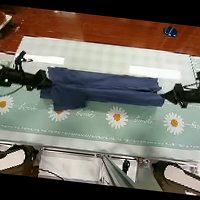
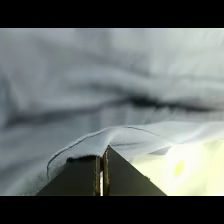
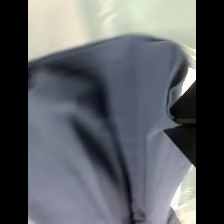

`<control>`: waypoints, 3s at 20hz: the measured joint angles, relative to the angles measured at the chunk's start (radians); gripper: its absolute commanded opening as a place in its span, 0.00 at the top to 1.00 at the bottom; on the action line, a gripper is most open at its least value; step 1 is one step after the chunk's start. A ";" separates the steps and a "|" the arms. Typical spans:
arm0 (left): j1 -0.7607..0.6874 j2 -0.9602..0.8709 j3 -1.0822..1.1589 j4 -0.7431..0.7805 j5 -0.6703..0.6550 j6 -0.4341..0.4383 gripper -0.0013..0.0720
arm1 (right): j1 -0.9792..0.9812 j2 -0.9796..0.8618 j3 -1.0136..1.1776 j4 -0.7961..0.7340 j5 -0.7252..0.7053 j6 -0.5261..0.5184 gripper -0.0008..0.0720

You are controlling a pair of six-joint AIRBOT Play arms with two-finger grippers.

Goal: Fold the shirts.

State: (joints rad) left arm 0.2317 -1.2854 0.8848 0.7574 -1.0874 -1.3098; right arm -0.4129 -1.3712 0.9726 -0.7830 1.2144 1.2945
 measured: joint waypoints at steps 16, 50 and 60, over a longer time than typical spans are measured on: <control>-0.064 -0.579 0.654 0.001 -0.064 -0.119 0.29 | 0.068 -0.371 0.359 0.048 -0.092 0.070 0.43; -0.213 0.212 -0.214 -0.074 0.382 0.042 0.29 | 0.098 -0.230 0.047 0.041 -0.288 0.040 0.42; -0.281 0.180 -0.206 -0.122 0.412 0.074 0.95 | 0.150 -0.171 0.211 0.000 -0.100 -0.001 0.95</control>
State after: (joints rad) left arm -0.0490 -1.1053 0.6788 0.6350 -0.6758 -1.2358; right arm -0.2626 -1.5421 1.1831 -0.7826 1.1141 1.2934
